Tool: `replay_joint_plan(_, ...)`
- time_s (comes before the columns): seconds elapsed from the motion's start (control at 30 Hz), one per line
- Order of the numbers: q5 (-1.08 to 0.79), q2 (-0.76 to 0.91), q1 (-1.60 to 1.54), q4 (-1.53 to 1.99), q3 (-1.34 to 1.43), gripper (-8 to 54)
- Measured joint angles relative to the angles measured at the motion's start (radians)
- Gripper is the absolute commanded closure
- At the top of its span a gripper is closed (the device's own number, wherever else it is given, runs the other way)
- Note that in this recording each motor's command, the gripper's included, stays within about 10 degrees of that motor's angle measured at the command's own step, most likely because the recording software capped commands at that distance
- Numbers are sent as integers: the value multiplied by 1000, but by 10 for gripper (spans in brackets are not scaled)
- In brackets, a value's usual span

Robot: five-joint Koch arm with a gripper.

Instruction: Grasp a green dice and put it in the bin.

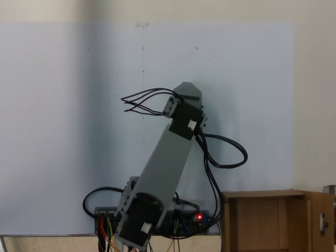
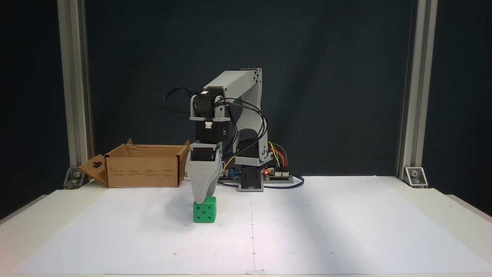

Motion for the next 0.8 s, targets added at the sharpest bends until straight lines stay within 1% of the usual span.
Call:
replay_joint_plan(0.23, 0, -6, -3, -29, 3, 16)
replay_joint_plan(0.4, 0, -63, -2, -67, 3, 16)
replay_joint_plan(0.73, 0, -100, 0, -84, 3, 17)
replay_joint_plan(0.8, 0, -114, 0, -84, 3, 25)
